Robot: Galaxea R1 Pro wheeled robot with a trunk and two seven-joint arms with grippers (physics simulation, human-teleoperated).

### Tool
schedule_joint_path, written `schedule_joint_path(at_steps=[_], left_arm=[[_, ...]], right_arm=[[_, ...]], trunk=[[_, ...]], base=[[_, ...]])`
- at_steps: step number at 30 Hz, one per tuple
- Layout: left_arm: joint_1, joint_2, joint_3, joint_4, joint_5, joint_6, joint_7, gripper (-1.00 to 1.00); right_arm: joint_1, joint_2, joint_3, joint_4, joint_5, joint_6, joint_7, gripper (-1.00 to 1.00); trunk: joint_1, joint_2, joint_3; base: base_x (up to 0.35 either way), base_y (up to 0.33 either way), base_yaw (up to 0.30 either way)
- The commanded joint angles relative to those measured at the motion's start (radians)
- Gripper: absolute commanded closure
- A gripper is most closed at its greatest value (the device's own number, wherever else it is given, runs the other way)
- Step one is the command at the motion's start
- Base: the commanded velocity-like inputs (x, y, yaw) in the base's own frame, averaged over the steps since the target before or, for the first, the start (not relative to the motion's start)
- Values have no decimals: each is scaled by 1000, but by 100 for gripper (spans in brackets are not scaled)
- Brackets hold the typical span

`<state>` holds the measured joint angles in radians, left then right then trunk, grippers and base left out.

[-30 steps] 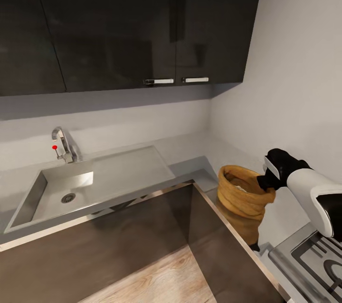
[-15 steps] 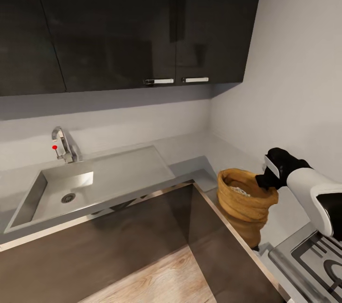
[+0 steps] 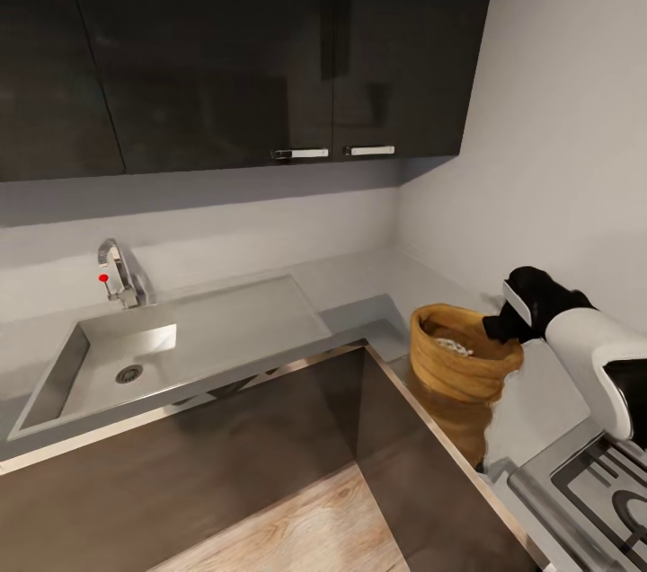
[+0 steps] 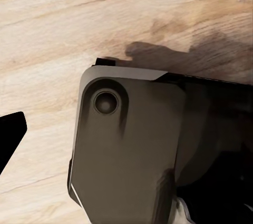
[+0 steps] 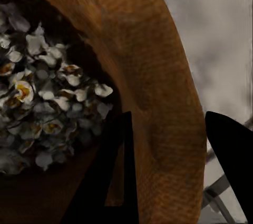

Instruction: In the kitchen, take the popcorn bag from the countertop, put it into the microwave, and heat it until the popcorn is cooked so the cooked popcorn ends up inside the bag.

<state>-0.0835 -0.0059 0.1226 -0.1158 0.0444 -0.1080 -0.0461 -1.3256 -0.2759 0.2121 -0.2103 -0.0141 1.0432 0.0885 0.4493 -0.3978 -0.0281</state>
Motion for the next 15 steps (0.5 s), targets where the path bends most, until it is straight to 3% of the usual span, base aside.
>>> schedule_joint_path(at_steps=[1, 7, 11, 15], left_arm=[[-1, -1, 6, 1, 5, -2, -5, -100], [-1, 0, 6, 1, 5, -2, -5, -100], [-1, 0, 6, 1, 5, -1, -5, -100], [-1, 1, 6, 1, 5, -2, -5, -100]], right_arm=[[-2, -3, 9, -21, 0, 4, 10, 100], [-84, -9, 6, -39, 1, 4, 17, 100], [-219, -9, 6, 91, 2, 4, 17, 100], [-261, -9, 6, 116, 2, 4, 16, 100]], trunk=[[1, -2, -2], [1, -2, -2], [1, -2, -2], [1, -2, -2]], base=[[0, 0, 0], [0, 0, 0], [0, 0, 0], [0, 0, 0]])
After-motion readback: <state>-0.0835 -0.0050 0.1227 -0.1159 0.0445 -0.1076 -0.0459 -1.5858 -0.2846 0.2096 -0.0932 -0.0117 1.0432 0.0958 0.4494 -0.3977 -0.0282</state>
